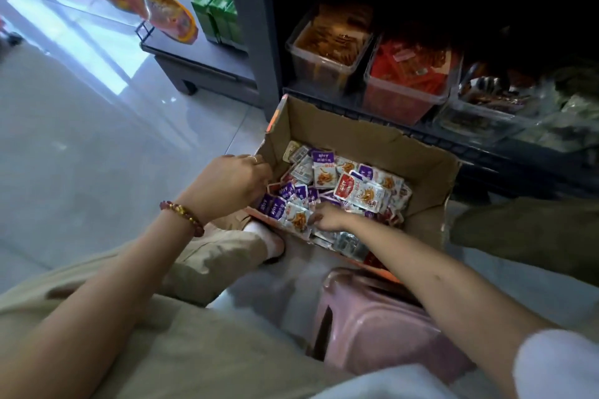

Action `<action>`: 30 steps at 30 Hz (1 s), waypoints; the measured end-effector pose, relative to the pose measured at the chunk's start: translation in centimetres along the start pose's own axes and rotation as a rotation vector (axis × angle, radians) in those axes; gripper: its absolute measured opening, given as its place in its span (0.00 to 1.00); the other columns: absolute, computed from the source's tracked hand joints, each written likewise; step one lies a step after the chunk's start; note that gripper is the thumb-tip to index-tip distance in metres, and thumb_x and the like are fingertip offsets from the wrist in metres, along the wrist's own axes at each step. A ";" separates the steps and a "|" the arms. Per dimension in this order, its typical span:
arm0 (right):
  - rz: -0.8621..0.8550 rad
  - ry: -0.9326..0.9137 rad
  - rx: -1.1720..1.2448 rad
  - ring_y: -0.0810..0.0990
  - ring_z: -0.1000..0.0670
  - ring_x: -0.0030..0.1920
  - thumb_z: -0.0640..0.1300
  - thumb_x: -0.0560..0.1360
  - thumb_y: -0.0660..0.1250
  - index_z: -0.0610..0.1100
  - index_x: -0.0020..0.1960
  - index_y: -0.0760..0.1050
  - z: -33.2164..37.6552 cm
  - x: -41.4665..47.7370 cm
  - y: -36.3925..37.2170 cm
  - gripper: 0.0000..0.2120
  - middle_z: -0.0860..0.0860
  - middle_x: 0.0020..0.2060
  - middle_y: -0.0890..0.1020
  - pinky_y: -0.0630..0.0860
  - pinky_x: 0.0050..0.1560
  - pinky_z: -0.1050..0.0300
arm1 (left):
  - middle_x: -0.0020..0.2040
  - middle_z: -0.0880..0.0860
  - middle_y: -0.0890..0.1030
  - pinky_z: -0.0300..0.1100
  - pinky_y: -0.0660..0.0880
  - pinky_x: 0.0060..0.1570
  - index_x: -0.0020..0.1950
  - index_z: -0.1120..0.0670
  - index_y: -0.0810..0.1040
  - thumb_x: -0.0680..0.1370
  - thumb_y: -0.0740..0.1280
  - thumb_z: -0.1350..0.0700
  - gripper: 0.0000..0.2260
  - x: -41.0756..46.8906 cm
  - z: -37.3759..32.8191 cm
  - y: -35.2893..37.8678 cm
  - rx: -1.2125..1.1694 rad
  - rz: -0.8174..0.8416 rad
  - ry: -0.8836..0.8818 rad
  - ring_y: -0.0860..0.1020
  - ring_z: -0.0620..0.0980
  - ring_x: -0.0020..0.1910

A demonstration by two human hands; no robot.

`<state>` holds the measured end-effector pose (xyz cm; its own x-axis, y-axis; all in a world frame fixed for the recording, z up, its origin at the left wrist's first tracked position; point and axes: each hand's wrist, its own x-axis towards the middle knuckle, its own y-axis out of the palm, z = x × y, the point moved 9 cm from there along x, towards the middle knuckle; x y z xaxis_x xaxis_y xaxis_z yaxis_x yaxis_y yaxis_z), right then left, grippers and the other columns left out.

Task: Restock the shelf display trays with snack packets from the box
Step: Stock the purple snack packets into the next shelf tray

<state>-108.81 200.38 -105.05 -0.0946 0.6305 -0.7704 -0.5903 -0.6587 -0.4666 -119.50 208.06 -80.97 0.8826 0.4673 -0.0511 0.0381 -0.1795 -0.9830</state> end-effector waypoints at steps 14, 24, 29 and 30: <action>-0.240 0.111 0.161 0.80 0.44 0.49 0.35 0.73 0.64 0.38 0.50 0.81 -0.1 1.3 -0.5 0.09 0.43 0.50 0.82 0.78 0.52 0.49 | 0.34 0.50 0.77 0.41 0.71 0.28 0.44 0.55 0.80 0.76 0.58 0.55 0.12 -0.3 -0.5 1.1 0.006 -0.036 0.060 0.77 0.52 0.30; -0.508 -0.080 0.703 0.78 0.60 0.41 0.34 0.76 0.66 0.41 0.50 0.82 1.7 -6.2 -8.5 0.08 0.51 0.52 0.82 0.76 0.40 0.71 | 0.58 0.52 0.70 0.41 0.68 0.55 0.64 0.54 0.68 0.80 0.60 0.58 0.12 -1.4 1.1 7.2 -0.581 0.340 -0.421 0.74 0.52 0.56; -0.375 -0.290 1.224 0.82 0.55 0.48 0.30 0.75 0.64 0.46 0.41 0.83 4.2 -10.3 -10.1 0.15 0.54 0.43 0.84 0.78 0.44 0.67 | 0.62 0.56 0.68 0.41 0.75 0.52 0.59 0.54 0.55 0.81 0.60 0.62 0.14 -1.4 -1.4 7.9 -1.297 0.230 -0.604 0.73 0.47 0.55; -0.328 -0.316 1.256 0.83 0.55 0.47 0.29 0.74 0.64 0.46 0.39 0.84 4.6 -10.6 -9.6 0.16 0.53 0.42 0.85 0.78 0.44 0.66 | 0.58 0.56 0.72 0.40 0.77 0.47 0.59 0.53 0.56 0.80 0.61 0.63 0.15 -1.1 -1.3 7.3 -1.425 0.137 -0.629 0.76 0.47 0.50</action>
<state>-105.83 201.88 -90.45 0.1131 0.8656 -0.4878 -0.9377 0.2553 0.2356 -119.56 205.09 -87.90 0.6002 0.5872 -0.5432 0.6937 -0.7202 -0.0121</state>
